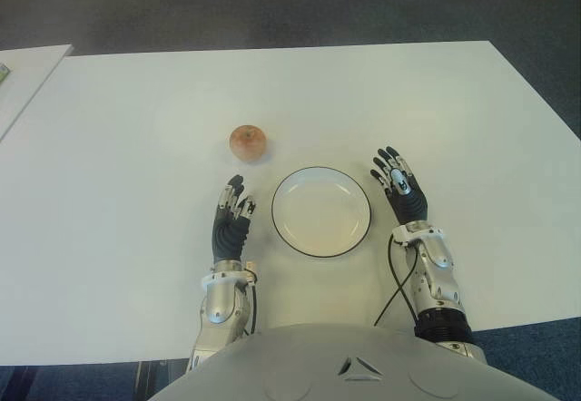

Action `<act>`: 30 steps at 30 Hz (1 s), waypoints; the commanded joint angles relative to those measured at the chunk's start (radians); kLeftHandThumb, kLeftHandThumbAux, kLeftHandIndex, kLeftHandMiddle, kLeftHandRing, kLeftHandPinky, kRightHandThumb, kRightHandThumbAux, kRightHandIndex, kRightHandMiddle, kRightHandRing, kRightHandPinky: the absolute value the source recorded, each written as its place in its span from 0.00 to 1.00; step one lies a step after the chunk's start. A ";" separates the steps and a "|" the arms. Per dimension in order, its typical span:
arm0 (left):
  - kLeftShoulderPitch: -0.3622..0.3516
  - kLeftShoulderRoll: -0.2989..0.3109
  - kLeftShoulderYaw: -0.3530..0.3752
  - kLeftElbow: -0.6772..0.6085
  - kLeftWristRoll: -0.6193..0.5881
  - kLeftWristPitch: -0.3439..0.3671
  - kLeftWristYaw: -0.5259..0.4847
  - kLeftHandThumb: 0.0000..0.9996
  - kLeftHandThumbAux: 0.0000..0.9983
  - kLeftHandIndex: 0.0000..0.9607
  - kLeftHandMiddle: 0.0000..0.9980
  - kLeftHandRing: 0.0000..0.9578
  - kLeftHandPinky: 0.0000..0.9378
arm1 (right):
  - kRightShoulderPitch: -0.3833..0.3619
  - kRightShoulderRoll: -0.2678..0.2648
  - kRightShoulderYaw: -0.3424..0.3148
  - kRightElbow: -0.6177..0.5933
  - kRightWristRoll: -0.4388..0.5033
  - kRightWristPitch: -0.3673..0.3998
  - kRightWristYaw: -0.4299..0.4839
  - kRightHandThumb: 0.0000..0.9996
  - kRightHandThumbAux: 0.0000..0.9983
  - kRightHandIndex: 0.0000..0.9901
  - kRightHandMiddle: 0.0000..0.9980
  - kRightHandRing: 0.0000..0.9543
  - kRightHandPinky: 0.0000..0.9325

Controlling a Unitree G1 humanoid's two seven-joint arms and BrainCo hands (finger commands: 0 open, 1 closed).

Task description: Put the apples into the plate.

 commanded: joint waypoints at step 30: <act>-0.080 -0.019 -0.005 0.017 0.000 -0.003 -0.030 0.11 0.57 0.03 0.01 0.00 0.00 | 0.019 0.010 0.000 0.067 -0.018 0.033 -0.007 0.02 0.49 0.00 0.01 0.00 0.00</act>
